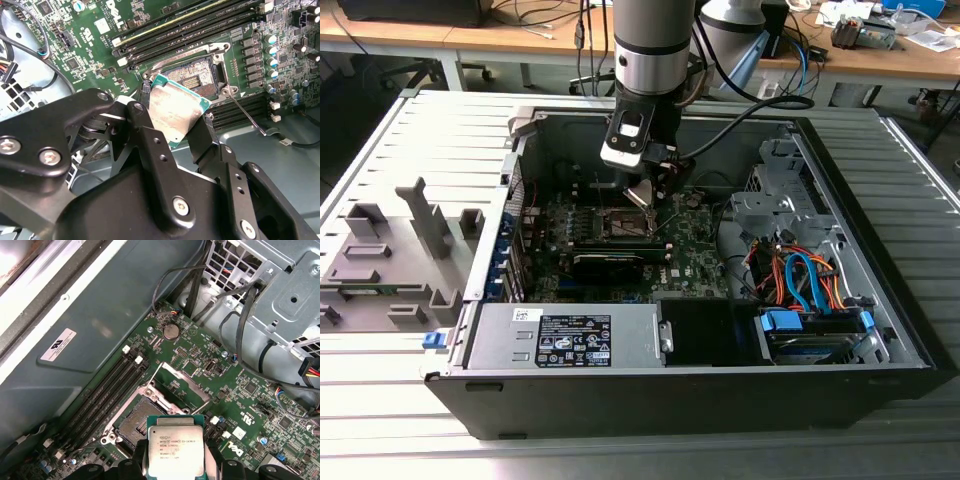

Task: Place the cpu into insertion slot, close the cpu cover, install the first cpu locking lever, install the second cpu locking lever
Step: 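Place the cpu into insertion slot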

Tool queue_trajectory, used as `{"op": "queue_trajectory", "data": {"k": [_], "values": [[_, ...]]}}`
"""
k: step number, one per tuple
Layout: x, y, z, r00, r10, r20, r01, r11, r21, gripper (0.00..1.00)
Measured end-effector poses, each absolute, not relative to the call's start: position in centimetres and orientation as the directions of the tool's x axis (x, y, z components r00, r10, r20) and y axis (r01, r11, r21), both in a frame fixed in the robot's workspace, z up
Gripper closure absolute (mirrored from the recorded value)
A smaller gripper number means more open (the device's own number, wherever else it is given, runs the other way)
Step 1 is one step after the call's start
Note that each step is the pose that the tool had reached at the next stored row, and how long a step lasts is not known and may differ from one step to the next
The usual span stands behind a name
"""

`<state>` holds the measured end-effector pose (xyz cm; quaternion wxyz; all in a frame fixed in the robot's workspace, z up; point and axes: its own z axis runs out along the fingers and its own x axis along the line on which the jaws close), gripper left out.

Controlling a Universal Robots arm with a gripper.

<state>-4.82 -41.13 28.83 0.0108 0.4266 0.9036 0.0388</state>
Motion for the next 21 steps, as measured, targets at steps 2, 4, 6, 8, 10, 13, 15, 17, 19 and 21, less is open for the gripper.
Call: {"op": "queue_trajectory", "data": {"k": [2,4,6,8,10,13,15,17,19,21], "values": [[-4.82,-41.13,28.83,-0.635,0.772,0.014,0.771,0.632,0.079,0.46],[-4.82,-41.13,28.83,-0.634,0.773,0.014,0.771,0.632,0.079,0.46],[-4.82,-41.13,28.83,-0.634,0.773,0.014,0.772,0.631,0.079,0.46],[-4.82,-41.13,28.83,-0.633,0.774,0.014,0.772,0.631,0.079,0.46],[-4.82,-41.13,28.83,-0.633,0.774,0.014,0.772,0.631,0.079,0.46],[-4.82,-41.13,28.83,-0.633,0.774,0.014,0.772,0.631,0.079,0.46],[-4.82,-41.13,28.82,-0.633,0.774,0.014,0.772,0.631,0.079,0.46],[-4.82,-41.13,28.83,-0.633,0.774,0.014,0.772,0.631,0.079,0.46],[-4.82,-41.13,28.83,-0.631,0.776,0.014,0.774,0.628,0.079,0.46],[-4.81,-41.13,28.82,-0.627,0.779,0.014,0.777,0.624,0.079,0.46]]}}
